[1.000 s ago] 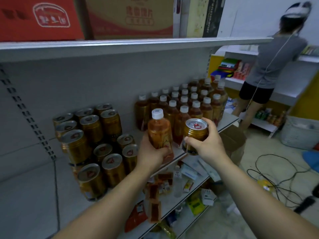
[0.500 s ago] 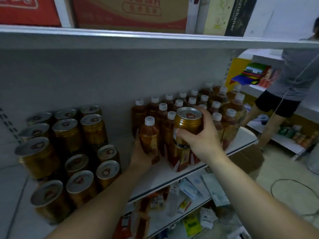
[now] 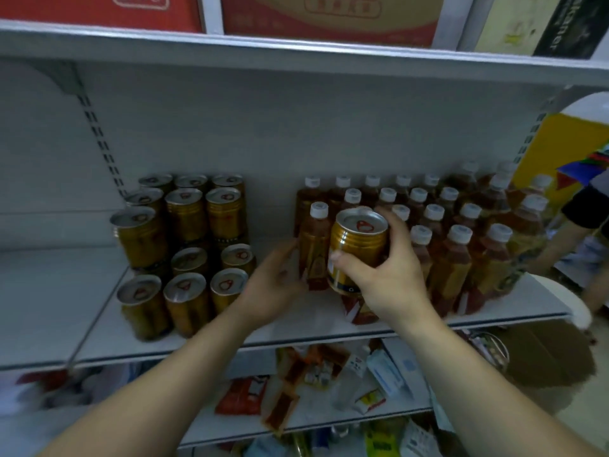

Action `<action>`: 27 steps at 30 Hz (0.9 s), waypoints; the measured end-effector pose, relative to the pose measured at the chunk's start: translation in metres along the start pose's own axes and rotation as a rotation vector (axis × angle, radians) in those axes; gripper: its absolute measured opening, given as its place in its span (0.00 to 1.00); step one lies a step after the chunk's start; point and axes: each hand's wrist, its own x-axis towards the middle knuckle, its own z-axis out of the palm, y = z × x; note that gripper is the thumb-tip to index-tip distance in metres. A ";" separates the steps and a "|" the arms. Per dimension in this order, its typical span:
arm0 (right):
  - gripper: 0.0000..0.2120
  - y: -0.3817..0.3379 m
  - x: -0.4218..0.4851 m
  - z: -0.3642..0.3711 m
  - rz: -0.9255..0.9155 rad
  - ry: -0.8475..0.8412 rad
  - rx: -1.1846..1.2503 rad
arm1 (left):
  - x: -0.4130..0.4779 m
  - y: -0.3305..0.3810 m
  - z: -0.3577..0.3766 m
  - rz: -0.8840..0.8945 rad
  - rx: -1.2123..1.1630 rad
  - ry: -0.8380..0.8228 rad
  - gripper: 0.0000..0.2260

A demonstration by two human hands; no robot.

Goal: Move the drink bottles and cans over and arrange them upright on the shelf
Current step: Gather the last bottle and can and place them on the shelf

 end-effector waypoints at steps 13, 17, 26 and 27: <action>0.05 0.003 0.002 0.124 0.252 -0.423 0.239 | -0.055 0.005 -0.091 -0.054 0.140 0.112 0.28; 0.09 0.032 0.003 0.125 0.171 -0.584 -0.135 | -0.059 -0.001 -0.109 -0.011 0.075 0.240 0.40; 0.40 0.130 -0.027 0.117 0.013 -0.716 -1.044 | -0.040 0.008 -0.145 0.154 0.715 0.511 0.38; 0.40 0.131 -0.027 0.118 0.002 -0.702 -1.056 | -0.036 0.006 -0.149 0.192 0.862 0.529 0.38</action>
